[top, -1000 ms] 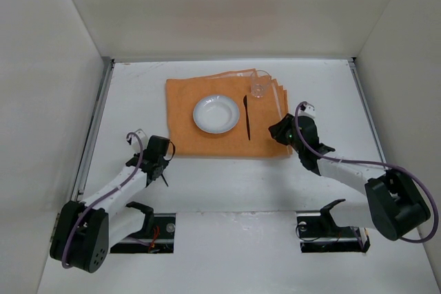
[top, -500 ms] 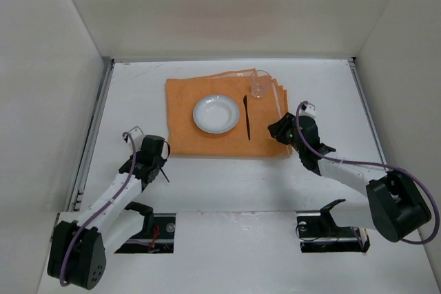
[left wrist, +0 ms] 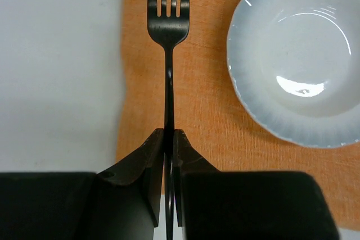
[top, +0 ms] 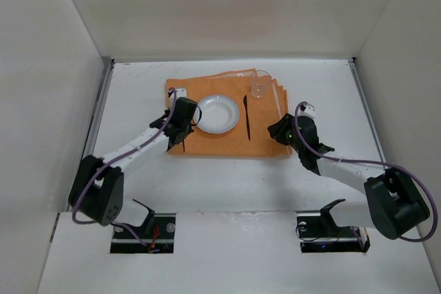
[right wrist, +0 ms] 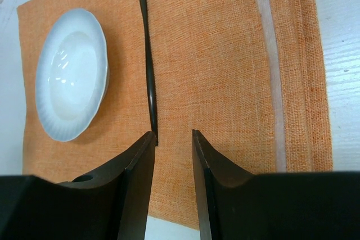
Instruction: Set the dinner table for one person
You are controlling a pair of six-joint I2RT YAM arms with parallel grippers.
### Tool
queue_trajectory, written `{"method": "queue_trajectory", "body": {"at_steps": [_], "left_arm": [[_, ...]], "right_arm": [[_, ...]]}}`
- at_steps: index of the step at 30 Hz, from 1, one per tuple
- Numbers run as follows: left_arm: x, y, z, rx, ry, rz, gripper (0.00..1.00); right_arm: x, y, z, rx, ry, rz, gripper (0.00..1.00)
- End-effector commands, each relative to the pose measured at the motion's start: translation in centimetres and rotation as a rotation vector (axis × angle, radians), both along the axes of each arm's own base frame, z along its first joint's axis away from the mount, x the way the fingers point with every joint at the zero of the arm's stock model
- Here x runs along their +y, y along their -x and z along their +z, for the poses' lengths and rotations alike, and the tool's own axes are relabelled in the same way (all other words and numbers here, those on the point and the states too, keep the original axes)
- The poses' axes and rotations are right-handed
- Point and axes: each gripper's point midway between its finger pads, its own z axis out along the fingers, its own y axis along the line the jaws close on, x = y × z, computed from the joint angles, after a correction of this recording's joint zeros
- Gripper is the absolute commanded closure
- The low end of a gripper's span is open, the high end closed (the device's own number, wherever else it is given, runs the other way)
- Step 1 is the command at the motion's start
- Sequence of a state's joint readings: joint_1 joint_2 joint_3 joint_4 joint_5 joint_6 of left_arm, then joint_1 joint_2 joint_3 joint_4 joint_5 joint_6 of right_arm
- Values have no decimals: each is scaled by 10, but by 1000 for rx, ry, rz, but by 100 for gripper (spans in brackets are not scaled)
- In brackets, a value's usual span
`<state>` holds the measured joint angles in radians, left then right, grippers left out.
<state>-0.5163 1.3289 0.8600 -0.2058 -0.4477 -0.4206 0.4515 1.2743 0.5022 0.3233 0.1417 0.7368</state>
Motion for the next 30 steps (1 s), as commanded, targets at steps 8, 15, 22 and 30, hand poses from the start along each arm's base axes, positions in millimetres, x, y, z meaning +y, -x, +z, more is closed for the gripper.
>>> {"method": "queue_trajectory", "body": {"at_steps": [8, 15, 22, 30], "left_arm": [[-13, -59, -16, 26, -84, -84, 94], [-14, -78, -31, 44, -38, -70, 94], [-17, -88, -44, 62, -42, -70, 94], [-20, -89, -63, 97, -48, -80, 94]], "right_arm": [[10, -14, 25, -88, -10, 7, 61], [14, -14, 23, -84, -4, 18, 61], [17, -13, 22, -81, -3, 27, 61], [19, -13, 21, -77, -5, 34, 61]]}}
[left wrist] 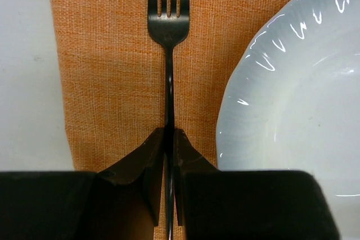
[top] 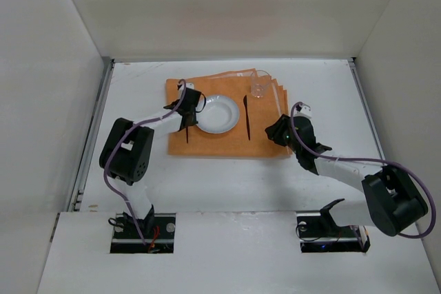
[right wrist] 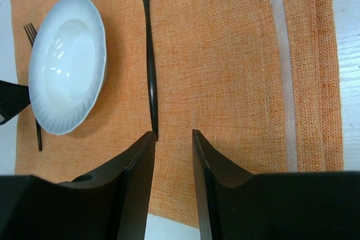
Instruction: Set the dinner table for one person
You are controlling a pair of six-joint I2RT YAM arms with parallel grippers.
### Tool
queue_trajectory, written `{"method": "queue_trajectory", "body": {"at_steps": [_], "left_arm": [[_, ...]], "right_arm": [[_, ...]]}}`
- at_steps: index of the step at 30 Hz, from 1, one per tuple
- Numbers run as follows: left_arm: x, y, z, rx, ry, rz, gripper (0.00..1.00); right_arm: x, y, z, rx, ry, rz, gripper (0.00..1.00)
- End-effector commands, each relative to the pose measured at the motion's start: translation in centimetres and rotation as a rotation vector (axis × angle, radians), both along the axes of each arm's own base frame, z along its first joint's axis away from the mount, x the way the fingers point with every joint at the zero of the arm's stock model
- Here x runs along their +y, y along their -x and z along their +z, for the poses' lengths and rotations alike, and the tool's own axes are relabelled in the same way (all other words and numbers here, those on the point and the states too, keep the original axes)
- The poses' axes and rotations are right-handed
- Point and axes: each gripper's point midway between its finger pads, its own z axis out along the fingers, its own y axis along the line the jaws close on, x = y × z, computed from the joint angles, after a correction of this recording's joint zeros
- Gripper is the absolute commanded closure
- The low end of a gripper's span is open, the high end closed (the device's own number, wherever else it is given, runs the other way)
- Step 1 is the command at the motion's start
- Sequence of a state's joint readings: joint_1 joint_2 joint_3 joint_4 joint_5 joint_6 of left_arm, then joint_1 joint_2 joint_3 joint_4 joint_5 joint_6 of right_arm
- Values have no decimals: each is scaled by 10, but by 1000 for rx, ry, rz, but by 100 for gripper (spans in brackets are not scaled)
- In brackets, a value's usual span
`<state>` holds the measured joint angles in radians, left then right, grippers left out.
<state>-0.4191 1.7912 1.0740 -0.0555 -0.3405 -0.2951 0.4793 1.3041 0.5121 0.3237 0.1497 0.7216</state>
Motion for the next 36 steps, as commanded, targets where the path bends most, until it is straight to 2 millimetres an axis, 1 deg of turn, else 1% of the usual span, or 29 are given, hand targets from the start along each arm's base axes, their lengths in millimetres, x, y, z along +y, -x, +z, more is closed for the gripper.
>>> {"method": "queue_trajectory", "body": {"at_steps": [1, 4, 6, 8, 9, 13, 16, 18, 21, 24, 26, 27, 29, 32, 36], "left_arm": [[-6, -8, 6, -27, 14, -19, 94], [-4, 1, -4, -10, 13, -14, 92], [0, 6, -5, -8, 13, -2, 88], [3, 11, -4, -17, 17, 7, 77], [5, 12, -2, -23, 21, 11, 74], [8, 17, 23, -88, 59, 35, 61], [9, 25, 49, -166, 123, 75, 50], [11, 33, 64, -209, 168, 99, 47], [21, 47, 80, -272, 233, 145, 40], [35, 62, 86, -315, 289, 201, 29], [43, 74, 84, -324, 305, 227, 17], [48, 80, 83, -333, 312, 237, 0], [59, 92, 78, -343, 322, 268, 0], [78, 111, 67, -346, 347, 356, 0], [110, 137, 53, -390, 387, 501, 0]], "right_arm": [[10, -15, 28, -88, -30, 7, 61], [7, -16, 30, -98, -23, -4, 61], [9, -15, 28, -87, -29, 3, 61], [9, -15, 29, -93, -27, 4, 61], [8, -16, 31, -98, -23, 0, 61], [10, -14, 27, -86, -27, 6, 59], [6, -15, 32, -106, -24, -6, 58], [5, -14, 31, -101, -28, -10, 57], [5, -14, 36, -113, -30, -10, 56], [1, -14, 33, -112, -23, -31, 56], [-1, -14, 32, -108, -30, -39, 56], [-2, -14, 34, -116, -34, -48, 56], [-9, -13, 39, -139, -41, -74, 55], [-29, -14, 43, -168, -47, -150, 54], [-48, -10, 53, -211, -57, -231, 52]]}}
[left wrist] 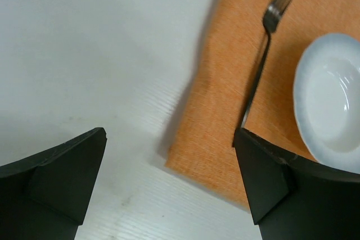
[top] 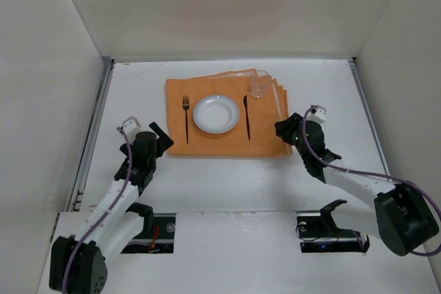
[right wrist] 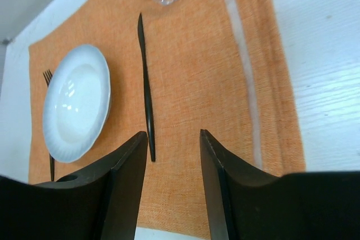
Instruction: Set the dinner table for one person
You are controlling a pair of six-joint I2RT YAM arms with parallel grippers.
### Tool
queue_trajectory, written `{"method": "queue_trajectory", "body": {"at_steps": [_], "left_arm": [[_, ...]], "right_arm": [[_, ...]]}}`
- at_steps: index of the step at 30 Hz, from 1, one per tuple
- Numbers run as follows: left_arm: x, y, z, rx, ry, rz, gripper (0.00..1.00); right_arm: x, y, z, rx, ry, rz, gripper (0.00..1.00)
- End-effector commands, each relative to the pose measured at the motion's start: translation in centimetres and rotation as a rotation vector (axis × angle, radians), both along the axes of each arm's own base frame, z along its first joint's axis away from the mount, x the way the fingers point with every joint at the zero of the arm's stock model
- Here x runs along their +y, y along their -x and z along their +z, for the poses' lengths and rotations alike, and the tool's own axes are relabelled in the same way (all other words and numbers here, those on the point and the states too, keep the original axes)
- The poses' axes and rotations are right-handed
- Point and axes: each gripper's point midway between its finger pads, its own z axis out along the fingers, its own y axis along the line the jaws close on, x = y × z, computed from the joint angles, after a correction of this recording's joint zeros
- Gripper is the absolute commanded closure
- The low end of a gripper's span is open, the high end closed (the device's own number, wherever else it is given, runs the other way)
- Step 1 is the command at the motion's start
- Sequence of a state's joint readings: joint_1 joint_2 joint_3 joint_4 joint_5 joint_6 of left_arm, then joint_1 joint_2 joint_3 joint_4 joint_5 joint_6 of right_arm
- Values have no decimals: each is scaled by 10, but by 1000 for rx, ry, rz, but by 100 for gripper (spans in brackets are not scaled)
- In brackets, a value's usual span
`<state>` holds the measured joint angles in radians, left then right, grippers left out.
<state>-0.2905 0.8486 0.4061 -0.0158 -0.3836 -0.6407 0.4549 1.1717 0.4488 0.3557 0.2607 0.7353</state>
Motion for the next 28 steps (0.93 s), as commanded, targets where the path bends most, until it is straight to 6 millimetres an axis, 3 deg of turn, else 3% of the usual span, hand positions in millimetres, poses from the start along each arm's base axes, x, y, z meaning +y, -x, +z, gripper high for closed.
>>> {"method": "queue_trajectory", "body": {"at_steps": [1, 8, 10, 13, 15, 18, 28], "left_arm": [[28, 17, -7, -41, 73, 156, 0], [66, 37, -33, -8, 134, 351, 0], [72, 39, -40, 32, 137, 386, 0], [67, 35, -47, 58, 169, 378, 0], [64, 28, -44, 33, 192, 370, 0], [63, 23, -41, 5, 200, 362, 0], [59, 17, -42, -19, 191, 339, 0]], "right_arm": [[-26, -7, 28, -117, -37, -132, 51], [-60, -5, 24, -123, -83, -268, 52], [-63, -6, 20, -110, -94, -278, 60], [-53, -7, 20, -102, -102, -227, 85], [-50, -8, 18, -88, -97, -213, 92], [-51, -10, 13, -73, -92, -213, 90], [-52, -13, 14, -91, -76, -214, 61]]}}
